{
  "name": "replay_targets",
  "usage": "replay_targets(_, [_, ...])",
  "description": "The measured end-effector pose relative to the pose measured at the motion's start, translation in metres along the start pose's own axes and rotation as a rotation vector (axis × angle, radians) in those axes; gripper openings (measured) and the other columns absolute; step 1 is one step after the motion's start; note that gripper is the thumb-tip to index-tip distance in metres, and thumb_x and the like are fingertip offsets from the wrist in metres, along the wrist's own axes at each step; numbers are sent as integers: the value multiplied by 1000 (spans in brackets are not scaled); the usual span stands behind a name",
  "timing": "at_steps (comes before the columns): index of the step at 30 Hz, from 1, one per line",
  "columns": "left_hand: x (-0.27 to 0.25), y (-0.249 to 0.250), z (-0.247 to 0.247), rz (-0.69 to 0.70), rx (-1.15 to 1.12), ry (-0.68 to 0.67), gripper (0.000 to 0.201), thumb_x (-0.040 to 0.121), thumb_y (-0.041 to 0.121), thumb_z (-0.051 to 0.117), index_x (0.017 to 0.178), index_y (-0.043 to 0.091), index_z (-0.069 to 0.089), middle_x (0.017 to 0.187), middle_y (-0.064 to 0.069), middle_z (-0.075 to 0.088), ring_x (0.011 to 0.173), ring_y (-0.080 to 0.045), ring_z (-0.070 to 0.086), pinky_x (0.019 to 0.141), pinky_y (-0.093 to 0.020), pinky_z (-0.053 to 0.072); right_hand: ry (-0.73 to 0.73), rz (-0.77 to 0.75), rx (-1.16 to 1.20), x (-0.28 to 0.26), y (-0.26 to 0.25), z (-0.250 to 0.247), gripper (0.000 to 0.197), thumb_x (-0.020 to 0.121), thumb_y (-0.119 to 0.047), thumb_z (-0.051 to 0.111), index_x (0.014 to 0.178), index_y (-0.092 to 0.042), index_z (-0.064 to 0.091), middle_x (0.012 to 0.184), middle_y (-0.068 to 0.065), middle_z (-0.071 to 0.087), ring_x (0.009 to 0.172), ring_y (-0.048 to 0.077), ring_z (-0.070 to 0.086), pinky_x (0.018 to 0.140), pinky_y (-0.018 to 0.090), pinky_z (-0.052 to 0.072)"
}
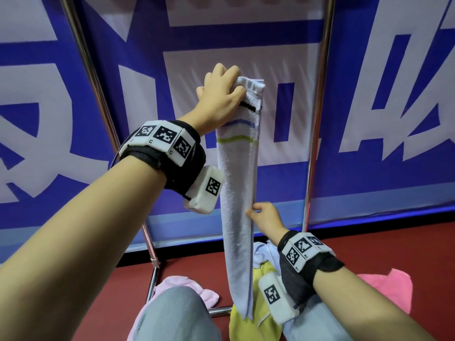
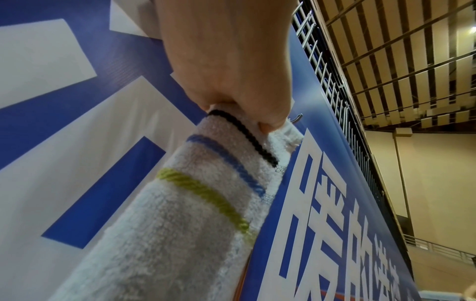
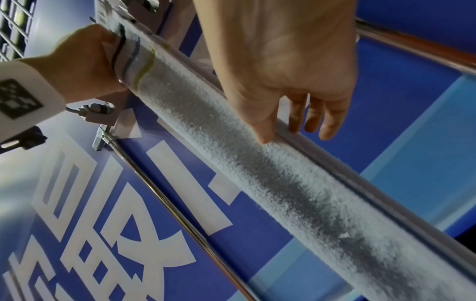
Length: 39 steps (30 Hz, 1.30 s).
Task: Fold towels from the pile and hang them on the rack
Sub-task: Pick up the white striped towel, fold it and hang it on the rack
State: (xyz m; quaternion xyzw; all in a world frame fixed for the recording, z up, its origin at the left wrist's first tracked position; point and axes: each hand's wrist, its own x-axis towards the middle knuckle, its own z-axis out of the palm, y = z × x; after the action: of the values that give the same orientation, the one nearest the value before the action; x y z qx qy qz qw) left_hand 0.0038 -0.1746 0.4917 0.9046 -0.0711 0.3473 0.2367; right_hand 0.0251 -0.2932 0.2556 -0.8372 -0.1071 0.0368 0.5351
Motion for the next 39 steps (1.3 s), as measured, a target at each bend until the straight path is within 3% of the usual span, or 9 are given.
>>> replay_targets(3, [0,1,-2,11,-6,0,5,92,14,37,87,14,35,84,6,29,93,-17,31,82,-31,22,28,30,-45,4,3,-2,26,92,-12,55,108,6,66,135,16,47,117,30,51,97,28,37])
replay_targets(5, [0,3,-3,11,-11,0,6,92,14,37,86,14,35,93,-1,32,93,-17,31,83,-31,22,40,58,-23,5,6,-4,28,93,-12,54,112,5,64,142,12,44,125,28,47,99,26,34])
replay_targets(7, [-1,5,-3,15,-26,-9,10,92,13,37,83,16,34,97,-3,32,94,-17,32,83,-31,22,57,74,18,6,10,-5,27,91,-11,56,110,5,66,135,12,53,125,26,49,98,25,35])
replay_targets(10, [-3,8,-1,16,-57,-14,8,93,13,36,85,15,35,97,-3,33,94,-17,32,83,-31,22,89,83,71,5,12,-4,22,88,-9,60,103,4,69,114,14,68,106,21,60,91,27,42])
replay_targets(16, [0,11,-8,24,-65,-9,5,92,12,36,88,14,35,89,5,31,94,-16,32,83,-31,23,94,79,155,6,8,-9,21,85,-5,61,102,3,71,103,15,71,102,24,63,85,26,46])
replay_targets(23, [3,7,-14,-24,-41,33,30,92,14,36,68,27,25,80,10,27,93,-15,32,83,-30,23,96,91,172,11,10,-10,25,83,-6,65,106,3,69,105,14,70,103,24,63,88,26,47])
replay_targets(31, [7,14,-18,-1,-6,80,30,92,15,35,68,27,23,81,11,26,93,-14,31,84,-29,22,82,96,148,8,15,-3,17,80,-5,64,93,4,72,96,18,72,91,24,66,89,36,50])
replay_targets(36, [9,13,-23,-12,10,124,21,92,16,35,74,26,30,86,10,29,94,-14,32,85,-30,22,71,129,150,8,15,-3,24,79,-6,66,101,4,70,101,17,71,99,25,64,98,41,48])
replay_targets(39, [10,16,-28,-7,29,144,12,92,16,35,81,20,35,99,2,32,95,-14,31,85,-30,23,38,164,172,8,12,0,31,80,-6,66,110,5,66,108,19,69,105,26,63,99,35,46])
